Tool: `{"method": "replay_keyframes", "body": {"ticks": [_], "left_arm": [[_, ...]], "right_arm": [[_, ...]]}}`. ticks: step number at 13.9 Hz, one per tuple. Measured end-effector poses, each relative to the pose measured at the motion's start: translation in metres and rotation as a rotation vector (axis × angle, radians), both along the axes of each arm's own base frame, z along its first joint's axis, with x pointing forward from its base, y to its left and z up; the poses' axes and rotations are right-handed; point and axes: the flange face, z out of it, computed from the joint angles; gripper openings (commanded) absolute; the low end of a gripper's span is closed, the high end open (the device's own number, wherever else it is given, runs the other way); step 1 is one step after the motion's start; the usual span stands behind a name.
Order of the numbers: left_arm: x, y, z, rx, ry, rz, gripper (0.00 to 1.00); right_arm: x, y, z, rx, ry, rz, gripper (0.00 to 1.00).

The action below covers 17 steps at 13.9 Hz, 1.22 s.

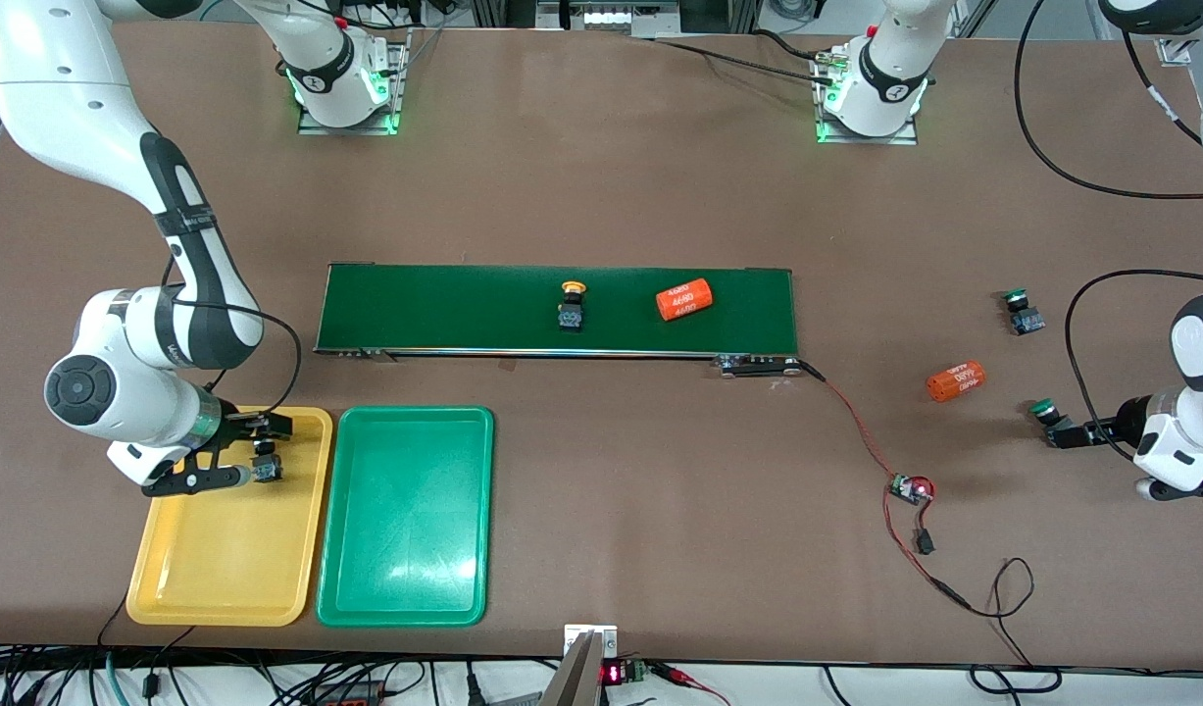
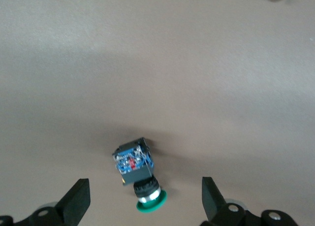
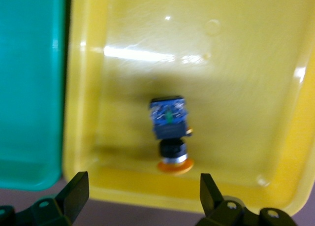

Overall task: Sort buttons by color to trays
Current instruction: 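Move the right gripper back to the belt and grasp the second button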

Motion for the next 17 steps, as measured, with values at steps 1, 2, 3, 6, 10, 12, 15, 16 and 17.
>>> {"method": "replay_keyframes", "body": {"ticks": [1,2,3,6,10,12,15,16,17], "left_arm": [[0.0,0.002,-0.005,0.0,-0.008,0.011,1.0],[0.0,0.004,-0.009,-0.003,-0.009,0.02,1.0],[0.001,0.004,-0.014,-0.005,-0.017,0.026,1.0],[0.003,0.015,-0.023,0.004,-0.064,0.039,1.0],[-0.003,0.031,-0.047,0.008,-0.068,0.061,1.0],[-0.001,0.027,-0.053,0.003,-0.081,0.056,1.0],[0.0,0.024,-0.065,-0.007,-0.086,0.053,0.99],[-0.001,0.025,-0.069,-0.01,-0.083,0.056,0.86],[-0.002,0.026,-0.071,-0.012,-0.08,0.058,0.7]], "right_arm": [[-0.004,0.016,0.015,0.003,0.025,-0.028,1.0],[-0.01,0.036,0.03,-0.001,0.05,-0.058,1.0],[-0.017,0.061,0.045,-0.007,0.066,-0.084,1.0],[-0.044,0.148,0.081,-0.026,0.056,-0.109,1.0],[-0.091,0.249,0.076,-0.058,0.054,-0.154,1.0],[-0.111,0.282,0.067,-0.063,0.049,-0.165,1.0],[-0.131,0.311,0.055,-0.056,0.034,-0.14,1.0],[-0.139,0.319,0.052,-0.051,0.026,-0.131,1.0],[-0.147,0.326,0.049,-0.047,0.018,-0.127,1.0]]}}
